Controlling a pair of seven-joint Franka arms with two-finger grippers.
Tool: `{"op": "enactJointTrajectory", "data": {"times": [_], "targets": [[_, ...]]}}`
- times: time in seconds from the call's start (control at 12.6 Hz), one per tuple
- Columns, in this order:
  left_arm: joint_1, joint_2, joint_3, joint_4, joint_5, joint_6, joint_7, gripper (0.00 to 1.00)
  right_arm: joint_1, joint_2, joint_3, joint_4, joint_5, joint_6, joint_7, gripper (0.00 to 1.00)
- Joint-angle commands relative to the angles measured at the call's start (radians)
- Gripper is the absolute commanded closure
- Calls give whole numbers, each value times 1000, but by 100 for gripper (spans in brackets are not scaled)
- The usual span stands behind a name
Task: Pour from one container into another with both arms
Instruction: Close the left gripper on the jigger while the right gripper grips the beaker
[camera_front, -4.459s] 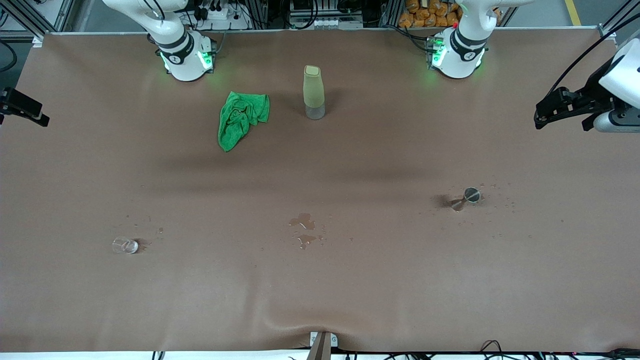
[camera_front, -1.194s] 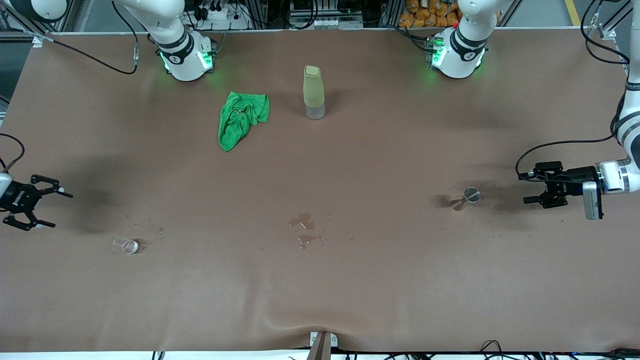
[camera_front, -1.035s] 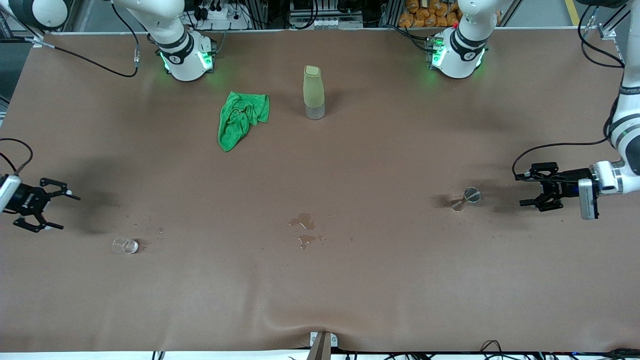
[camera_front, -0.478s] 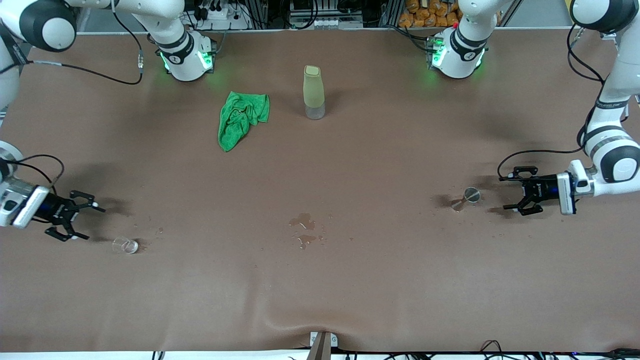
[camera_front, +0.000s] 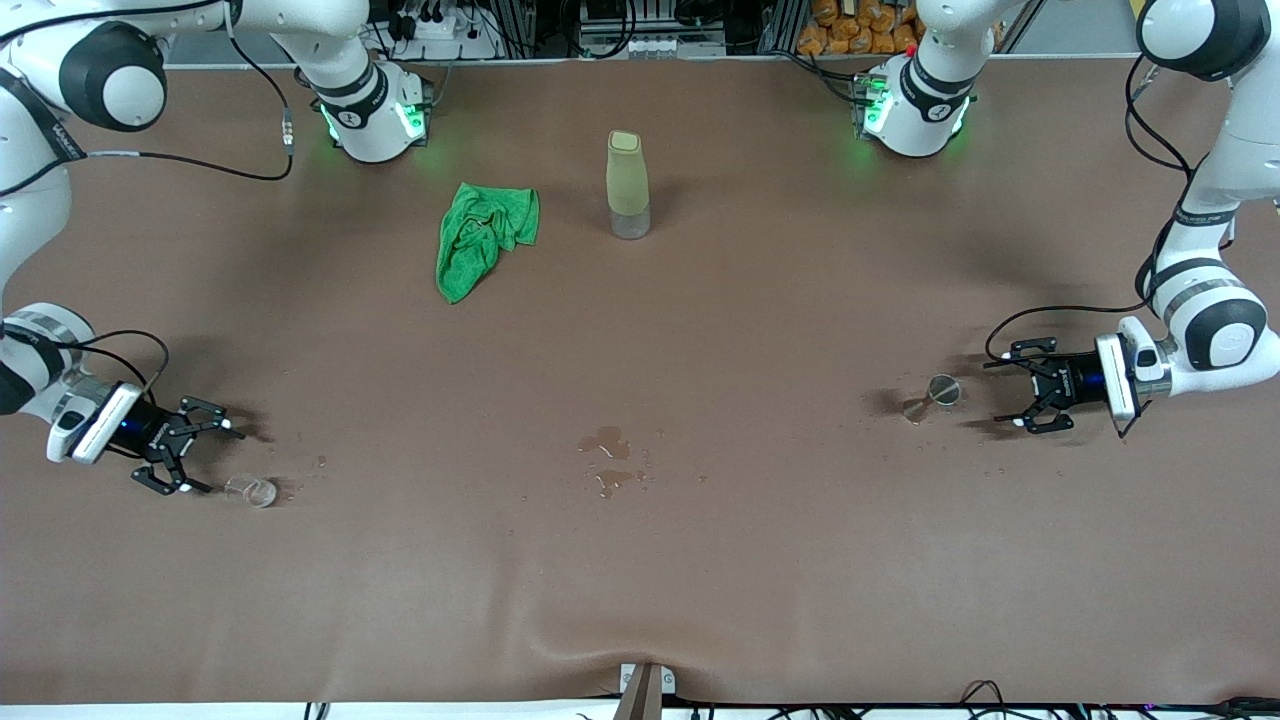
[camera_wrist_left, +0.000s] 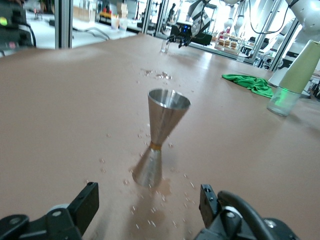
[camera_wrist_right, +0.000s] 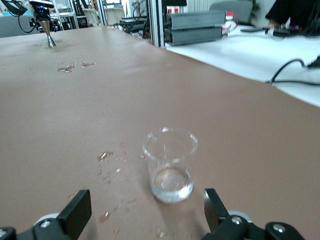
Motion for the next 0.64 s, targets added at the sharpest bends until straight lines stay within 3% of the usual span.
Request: {"op": "enactJointTrajectory", "data": {"times": [0.0,0.16,0.4,0.56], "targets": [[-34,34,-8,3,-95,-6,126,10,-4,45,12,38,70,-5,-82,0],[-61,49,-8,-2,-154,-5,222,13,1,82,12,62,99,-3,-96,0],[-64,51,-10,-3,-156,-3,243,21,1,107,12,84,129,-4,-105,0],[-89,53,-8,-3,-159,6,277,21,4,114,12,84,188,0,-111,0]]}}
